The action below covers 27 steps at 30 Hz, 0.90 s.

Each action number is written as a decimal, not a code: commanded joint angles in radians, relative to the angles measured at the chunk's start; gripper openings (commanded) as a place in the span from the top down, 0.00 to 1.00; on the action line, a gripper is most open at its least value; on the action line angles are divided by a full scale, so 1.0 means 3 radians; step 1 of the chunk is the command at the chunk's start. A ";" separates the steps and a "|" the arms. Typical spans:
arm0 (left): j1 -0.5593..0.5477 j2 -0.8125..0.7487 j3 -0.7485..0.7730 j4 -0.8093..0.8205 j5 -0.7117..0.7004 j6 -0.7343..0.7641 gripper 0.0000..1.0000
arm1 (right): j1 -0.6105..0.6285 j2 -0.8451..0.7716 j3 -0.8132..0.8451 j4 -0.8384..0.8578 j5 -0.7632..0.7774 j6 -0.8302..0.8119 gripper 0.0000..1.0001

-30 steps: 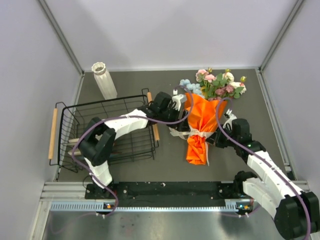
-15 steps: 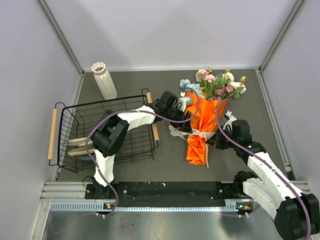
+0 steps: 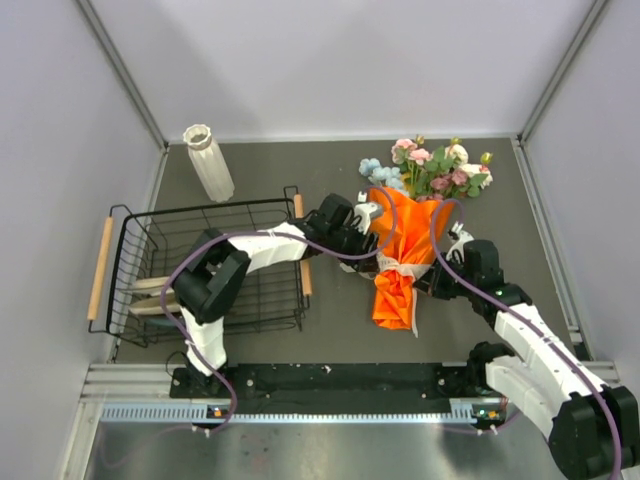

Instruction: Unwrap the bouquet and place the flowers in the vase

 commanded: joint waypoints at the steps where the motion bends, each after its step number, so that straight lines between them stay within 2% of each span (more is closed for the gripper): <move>1: -0.0170 -0.0208 -0.0212 0.0173 -0.0709 0.0122 0.35 | 0.0009 -0.0070 0.0080 0.0049 0.0068 -0.0013 1.00; 3: -0.0227 -0.0249 -0.0161 0.0168 -0.0945 0.0219 0.24 | 0.0014 -0.0101 0.0069 0.0054 0.0058 0.0012 1.00; 4: -0.0227 -0.0255 -0.0135 0.0163 -0.0971 0.0235 0.21 | 0.0014 -0.0121 0.0069 0.0054 0.0058 0.0017 1.00; 7: -0.0217 -0.0153 0.0064 -0.0015 -0.1028 0.0306 0.20 | 0.0009 -0.0132 0.0075 0.0054 0.0058 0.0012 1.00; 8: -0.0207 -0.0107 0.0110 -0.0042 -0.0886 0.0377 0.21 | 0.0009 -0.0132 0.0085 0.0049 0.0053 0.0007 1.00; 13: -0.0130 0.0226 0.0453 -0.0471 -0.0303 0.0638 0.31 | 0.0014 -0.0147 0.0126 0.0013 0.0048 -0.0008 1.00; 18: -0.0074 0.0369 0.0667 -0.0910 0.0066 0.0751 0.35 | 0.0009 -0.0137 0.0167 0.0018 0.0053 -0.0013 1.00; 22: -0.0063 0.0374 0.0642 -0.0921 0.0133 0.0685 0.46 | 0.0009 -0.0111 0.0192 0.0018 0.0058 -0.0029 1.00; 25: -0.0074 0.0323 0.0555 -0.0738 0.0179 0.0527 0.55 | 0.0014 -0.0091 0.0192 0.0023 0.0048 -0.0029 1.00; 26: -0.0074 0.0293 0.0535 -0.0697 0.0194 0.0496 0.62 | 0.0009 -0.0086 0.0187 0.0023 0.0043 -0.0034 1.00; 27: -0.0074 0.0277 0.0525 -0.0666 0.0179 0.0465 0.64 | 0.0009 -0.0086 0.0187 0.0028 0.0043 -0.0029 1.00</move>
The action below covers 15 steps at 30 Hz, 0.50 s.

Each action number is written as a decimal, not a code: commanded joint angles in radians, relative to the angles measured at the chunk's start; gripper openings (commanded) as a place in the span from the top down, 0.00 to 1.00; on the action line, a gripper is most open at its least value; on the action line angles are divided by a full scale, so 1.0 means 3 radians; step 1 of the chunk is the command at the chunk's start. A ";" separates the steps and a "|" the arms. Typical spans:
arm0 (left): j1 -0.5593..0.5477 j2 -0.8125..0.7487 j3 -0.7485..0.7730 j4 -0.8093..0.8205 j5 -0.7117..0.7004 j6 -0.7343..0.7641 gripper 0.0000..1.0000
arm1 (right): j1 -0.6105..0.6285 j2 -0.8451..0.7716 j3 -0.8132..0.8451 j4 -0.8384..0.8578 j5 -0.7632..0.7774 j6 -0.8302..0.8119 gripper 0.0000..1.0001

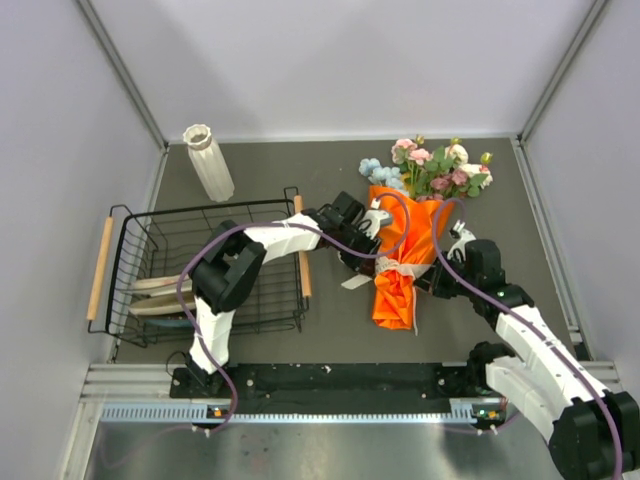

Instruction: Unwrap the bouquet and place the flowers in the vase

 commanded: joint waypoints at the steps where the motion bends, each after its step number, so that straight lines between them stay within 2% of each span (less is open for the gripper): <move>1: -0.0009 -0.0107 -0.0006 0.0220 0.0175 -0.0149 0.73 | 0.0014 -0.0006 0.0158 0.0059 0.0020 -0.0025 1.00; 2: -0.0004 -0.0137 0.0005 0.0241 0.0175 -0.0175 0.76 | 0.0009 -0.0006 0.0148 0.0069 0.0030 -0.0025 1.00; 3: -0.0004 -0.0153 0.0005 0.0257 0.0155 -0.0195 0.88 | 0.0009 -0.0001 0.0148 0.0069 0.0030 -0.0025 1.00; 7: -0.0004 -0.0184 0.0061 0.0247 0.0068 -0.0287 1.00 | 0.0009 0.0025 0.0132 0.0084 0.0025 -0.0015 1.00; 11: -0.0029 -0.0265 0.0097 0.0160 -0.0263 -0.0395 1.00 | 0.0014 0.0086 0.0132 0.0084 0.0117 0.0016 1.00; 14: -0.0116 -0.0474 -0.0051 0.0241 -0.1100 -0.0573 1.00 | 0.0009 0.0112 0.0178 -0.0104 0.0499 0.0159 1.00; 15: -0.0136 -0.0531 -0.0092 0.0267 -0.1518 -0.0680 1.00 | 0.0014 0.0117 0.0198 -0.0176 0.0627 0.0205 1.00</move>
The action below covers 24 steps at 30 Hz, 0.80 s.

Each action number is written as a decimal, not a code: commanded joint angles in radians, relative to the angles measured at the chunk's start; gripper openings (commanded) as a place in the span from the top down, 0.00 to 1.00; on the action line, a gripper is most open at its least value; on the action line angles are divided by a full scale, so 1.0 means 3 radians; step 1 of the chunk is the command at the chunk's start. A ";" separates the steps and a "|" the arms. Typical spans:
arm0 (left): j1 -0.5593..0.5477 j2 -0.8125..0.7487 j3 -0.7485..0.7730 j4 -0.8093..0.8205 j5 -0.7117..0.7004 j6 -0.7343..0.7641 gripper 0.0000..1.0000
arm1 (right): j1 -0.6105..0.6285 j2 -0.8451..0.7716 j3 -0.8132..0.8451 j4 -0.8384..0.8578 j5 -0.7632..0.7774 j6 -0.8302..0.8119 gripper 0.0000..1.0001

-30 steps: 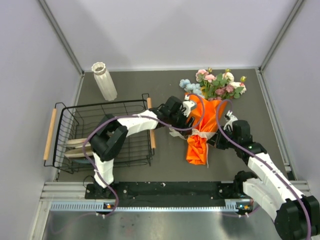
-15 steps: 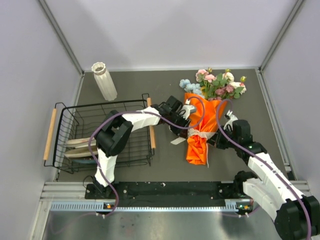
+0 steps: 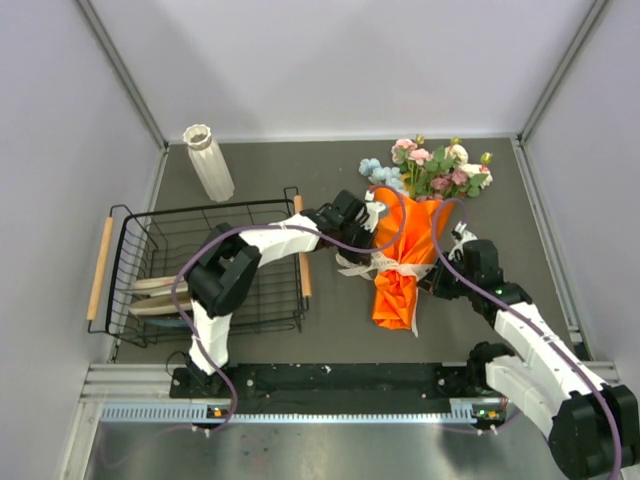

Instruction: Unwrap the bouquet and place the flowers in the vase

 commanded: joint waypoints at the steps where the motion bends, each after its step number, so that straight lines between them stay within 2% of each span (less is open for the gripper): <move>1: -0.0134 -0.0516 -0.0128 0.0189 -0.1314 -0.0326 1.00 | 0.0019 0.0021 0.0229 -0.0330 0.0757 0.0261 1.00; 3: -0.0272 -0.0654 -0.0184 0.0276 -0.1728 -0.0362 1.00 | 0.0029 -0.0030 0.0245 -0.0459 0.1019 0.0364 1.00; 4: -0.0323 -0.0695 -0.0195 0.0307 -0.2181 -0.0393 1.00 | 0.0034 -0.0071 0.0229 -0.0535 0.1208 0.0455 1.00; 8: -0.0553 -0.0782 -0.0159 0.0435 -0.2690 -0.0383 1.00 | 0.0050 -0.0301 0.0173 -0.0572 0.1434 0.0574 1.00; 12: -0.0773 -0.0854 -0.0169 0.0649 -0.3237 -0.0112 1.00 | 0.0116 -0.0516 0.0214 -0.0689 0.1709 0.0594 1.00; 13: -0.0794 -0.0854 -0.0149 0.0655 -0.3552 -0.0122 1.00 | 0.0111 -0.0562 0.0224 -0.0735 0.1761 0.0619 1.00; 20: -0.0789 -0.0859 -0.0164 0.0691 -0.4071 -0.0050 1.00 | 0.0116 -0.0951 0.0035 -0.0827 0.1894 0.1039 1.00; 24: -0.0682 -0.0910 -0.0195 0.0665 -0.4016 -0.0076 1.00 | 0.0121 -0.1064 -0.0006 -0.0965 0.2088 0.1177 1.00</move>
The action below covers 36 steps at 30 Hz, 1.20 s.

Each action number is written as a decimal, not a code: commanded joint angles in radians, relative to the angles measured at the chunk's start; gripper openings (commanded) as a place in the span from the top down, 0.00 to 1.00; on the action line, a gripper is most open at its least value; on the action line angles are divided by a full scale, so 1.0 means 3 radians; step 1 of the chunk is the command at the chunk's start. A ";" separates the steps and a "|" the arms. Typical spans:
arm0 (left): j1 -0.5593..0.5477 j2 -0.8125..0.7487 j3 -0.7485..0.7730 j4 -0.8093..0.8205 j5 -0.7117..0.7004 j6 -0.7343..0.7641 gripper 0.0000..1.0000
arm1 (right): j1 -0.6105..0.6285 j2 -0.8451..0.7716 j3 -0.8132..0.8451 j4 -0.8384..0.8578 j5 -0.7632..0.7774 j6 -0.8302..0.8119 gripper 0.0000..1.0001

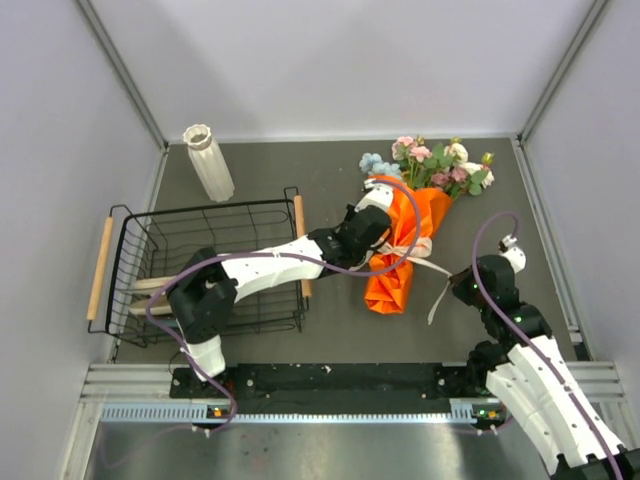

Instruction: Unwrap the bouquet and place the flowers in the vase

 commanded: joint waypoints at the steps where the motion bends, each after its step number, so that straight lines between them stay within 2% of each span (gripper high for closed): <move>1: 0.0137 -0.0270 -0.0067 0.0177 -0.0336 0.0054 1.00 | 0.0016 -0.0088 -0.0036 -0.0245 0.0404 0.0251 1.00; 4: 0.0143 -0.0337 -0.0129 0.0223 -0.0274 0.0095 1.00 | -0.0086 -0.0180 -0.0016 -0.0414 0.0578 0.0323 1.00; 6: 0.0143 -0.0337 -0.0145 0.0182 -0.0264 0.0079 1.00 | -0.0254 -0.0302 0.0045 -0.0491 0.0497 0.0308 1.00; 10: 0.0158 -0.0352 -0.0241 0.0187 -0.0259 0.0044 1.00 | -0.0999 -0.0395 0.0173 -0.0548 0.0257 0.0135 1.00; 20: 0.0179 -0.0388 -0.0339 0.0167 -0.0121 -0.0064 1.00 | -0.2345 0.0054 0.0633 -0.0415 -0.0571 -0.0081 1.00; 29: 0.0189 -0.0434 -0.0364 0.0080 0.0002 -0.0054 1.00 | -0.2612 0.0366 0.1006 -0.0374 0.0112 -0.0224 1.00; 36: 0.0189 -0.0434 -0.0370 0.0049 0.0170 -0.0084 1.00 | -0.3277 0.0581 0.1058 -0.0221 -0.0342 -0.0030 1.00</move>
